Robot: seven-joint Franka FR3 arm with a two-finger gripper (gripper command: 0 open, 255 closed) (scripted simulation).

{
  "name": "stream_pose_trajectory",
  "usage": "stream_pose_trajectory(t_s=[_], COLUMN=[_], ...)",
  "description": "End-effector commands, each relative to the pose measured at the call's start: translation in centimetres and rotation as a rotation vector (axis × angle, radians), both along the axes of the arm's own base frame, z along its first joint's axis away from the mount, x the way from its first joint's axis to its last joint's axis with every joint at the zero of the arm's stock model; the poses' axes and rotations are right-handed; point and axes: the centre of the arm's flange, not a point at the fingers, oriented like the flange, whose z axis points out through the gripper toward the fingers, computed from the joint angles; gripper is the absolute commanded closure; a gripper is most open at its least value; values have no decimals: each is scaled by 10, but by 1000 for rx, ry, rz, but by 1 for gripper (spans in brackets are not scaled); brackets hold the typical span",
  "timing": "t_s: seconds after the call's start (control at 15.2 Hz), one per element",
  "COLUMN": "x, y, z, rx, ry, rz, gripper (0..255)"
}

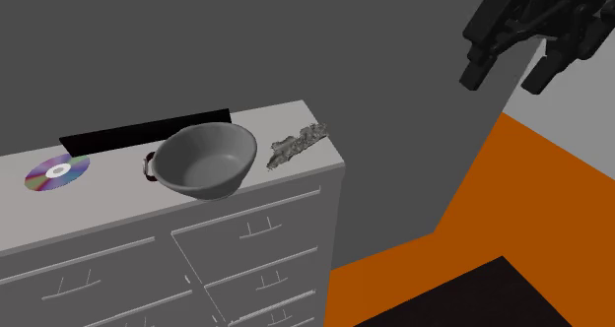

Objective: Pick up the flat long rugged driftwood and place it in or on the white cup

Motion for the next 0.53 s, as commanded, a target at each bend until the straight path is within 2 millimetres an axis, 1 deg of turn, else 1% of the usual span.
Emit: stream_pose_trajectory(t_s=[0.0, 0.46], x=[0, 63], y=[0, 56], z=[0, -46], rx=[0, -47], ry=[0, 17], rz=[0, -135], gripper=[0, 0])
